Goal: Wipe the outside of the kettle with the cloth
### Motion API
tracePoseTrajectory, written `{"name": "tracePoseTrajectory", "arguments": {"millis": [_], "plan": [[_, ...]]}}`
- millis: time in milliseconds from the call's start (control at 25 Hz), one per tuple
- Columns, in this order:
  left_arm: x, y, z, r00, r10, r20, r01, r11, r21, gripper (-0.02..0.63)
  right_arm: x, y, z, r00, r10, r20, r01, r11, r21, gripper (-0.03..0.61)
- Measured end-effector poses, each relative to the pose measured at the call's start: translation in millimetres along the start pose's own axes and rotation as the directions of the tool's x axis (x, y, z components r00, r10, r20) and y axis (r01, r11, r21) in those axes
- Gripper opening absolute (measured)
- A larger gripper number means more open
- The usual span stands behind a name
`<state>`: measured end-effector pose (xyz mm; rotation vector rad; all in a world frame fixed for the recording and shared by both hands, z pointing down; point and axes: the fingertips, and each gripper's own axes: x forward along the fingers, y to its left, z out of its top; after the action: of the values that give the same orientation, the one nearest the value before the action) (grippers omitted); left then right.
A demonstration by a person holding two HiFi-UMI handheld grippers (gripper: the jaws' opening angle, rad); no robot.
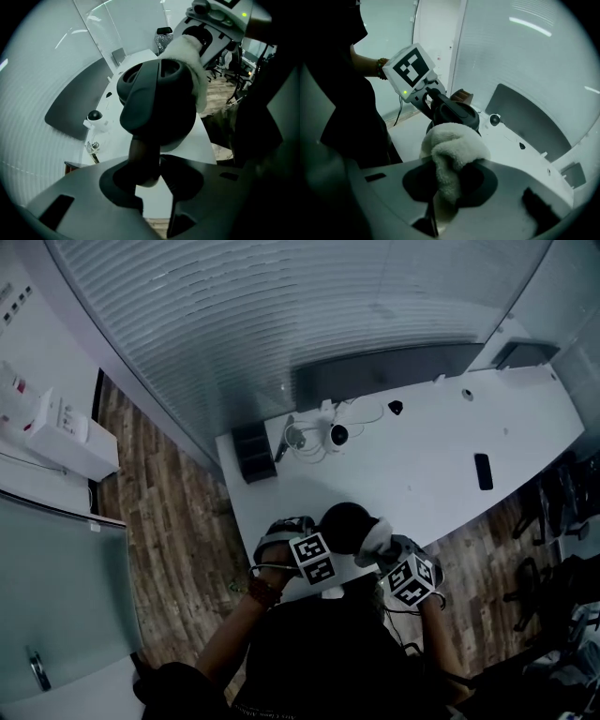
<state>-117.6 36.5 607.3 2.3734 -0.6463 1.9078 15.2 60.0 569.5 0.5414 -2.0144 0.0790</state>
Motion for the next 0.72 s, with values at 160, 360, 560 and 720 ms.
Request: {"name": "tracePoseTrajectory", "arguments": {"millis": [160,360,560,720], "plan": [[2.0,-2.1,2.3,1.0,-0.011,0.014,0.011,1.0,-0.013,0.133,18.1,-4.2,-0.2,0.999,0.007,-0.044,-0.008,0.999,-0.035,0.067],[1.1,-4.0,5.7,1.0,-0.001,0.021,0.001,1.0,-0.004,0.133,23.0,-1.5,-15.0,0.992,0.032,-0.123,-0.036,0.999,-0.029,0.067],[2.7,-0.8,3.2,1.0,-0.003,0.021,0.004,1.0,-0.025,0.133,65.2,14.8,-44.2,0.971,0.099,-0.218,-0.109,0.993,-0.035,0.067],[1.9,-3.7,-1.8,1.0,-0.015,0.023,0.016,0.999,-0.033,0.133,104.3,34.3,-69.2,0.946,0.178,-0.27,-0.178,0.984,0.026,0.067]]}}
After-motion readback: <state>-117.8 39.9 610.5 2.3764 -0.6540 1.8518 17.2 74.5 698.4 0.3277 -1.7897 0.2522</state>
